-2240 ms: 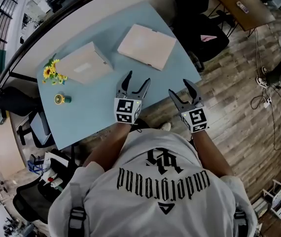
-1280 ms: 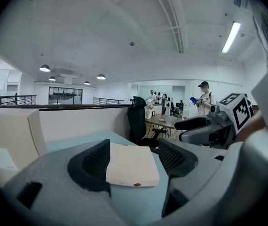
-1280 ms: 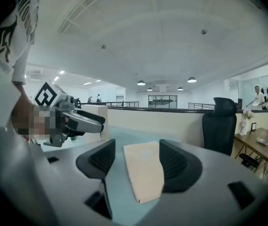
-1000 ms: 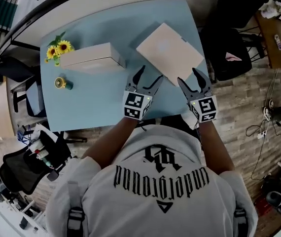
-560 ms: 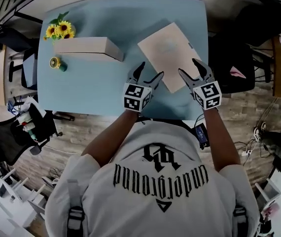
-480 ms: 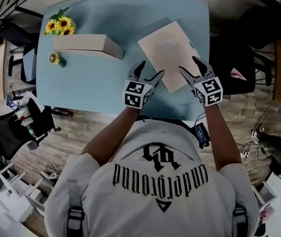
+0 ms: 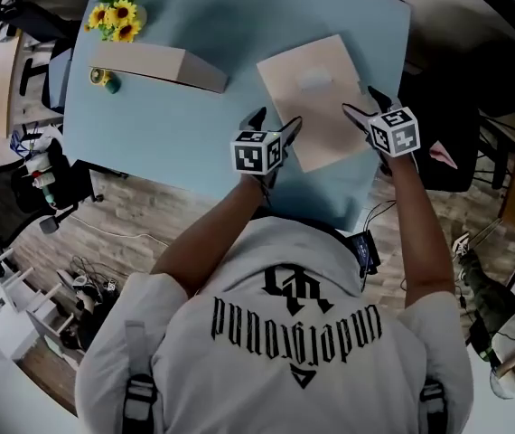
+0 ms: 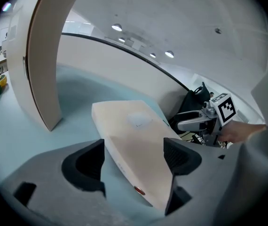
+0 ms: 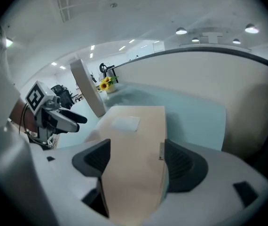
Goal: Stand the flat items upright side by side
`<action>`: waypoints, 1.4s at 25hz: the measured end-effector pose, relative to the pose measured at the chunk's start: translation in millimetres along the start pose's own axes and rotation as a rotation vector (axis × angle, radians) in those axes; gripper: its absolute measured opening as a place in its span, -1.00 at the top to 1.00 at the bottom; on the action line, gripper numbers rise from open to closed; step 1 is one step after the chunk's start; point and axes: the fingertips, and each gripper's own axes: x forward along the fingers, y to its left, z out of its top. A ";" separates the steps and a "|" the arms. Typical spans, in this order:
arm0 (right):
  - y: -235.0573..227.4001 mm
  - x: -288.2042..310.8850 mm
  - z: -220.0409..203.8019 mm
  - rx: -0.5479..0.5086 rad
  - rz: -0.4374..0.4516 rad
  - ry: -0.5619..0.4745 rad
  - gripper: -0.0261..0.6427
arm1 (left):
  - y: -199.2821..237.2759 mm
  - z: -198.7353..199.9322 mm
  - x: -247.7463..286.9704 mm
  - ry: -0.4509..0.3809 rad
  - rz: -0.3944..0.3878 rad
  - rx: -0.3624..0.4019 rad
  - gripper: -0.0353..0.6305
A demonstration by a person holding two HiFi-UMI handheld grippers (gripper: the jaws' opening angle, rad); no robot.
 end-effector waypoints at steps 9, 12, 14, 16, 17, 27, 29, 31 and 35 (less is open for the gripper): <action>-19.5 36.7 -24.8 0.092 0.140 0.159 -0.23 | 6.7 -28.6 42.1 0.036 0.034 -0.202 -0.37; -21.5 44.4 -29.7 0.128 0.172 0.193 -0.27 | 4.7 -29.2 43.9 0.059 0.048 -0.226 -0.37; -19.3 50.3 -33.2 0.155 0.199 0.209 -0.29 | 4.8 -28.9 46.9 0.075 0.050 -0.233 -0.37; -18.2 53.9 -36.1 0.163 0.201 0.214 -0.29 | 6.6 -29.8 49.3 0.090 0.061 -0.230 -0.37; -18.5 54.4 -36.8 0.161 0.196 0.216 -0.28 | 7.3 -30.7 50.9 0.096 0.068 -0.222 -0.35; -11.9 47.5 -42.6 0.181 0.110 0.191 -0.22 | 10.0 -27.4 49.7 0.129 0.105 -0.129 -0.28; -6.7 39.4 -45.9 0.191 0.085 0.171 -0.22 | 7.1 -27.9 46.1 0.131 0.101 -0.100 -0.28; -1.2 29.5 -47.0 0.191 0.056 0.150 -0.21 | 2.3 -29.5 42.8 0.129 0.084 -0.076 -0.28; 12.2 8.7 -38.9 0.167 -0.007 0.095 -0.21 | -4.7 -23.7 28.8 0.108 0.061 -0.021 -0.28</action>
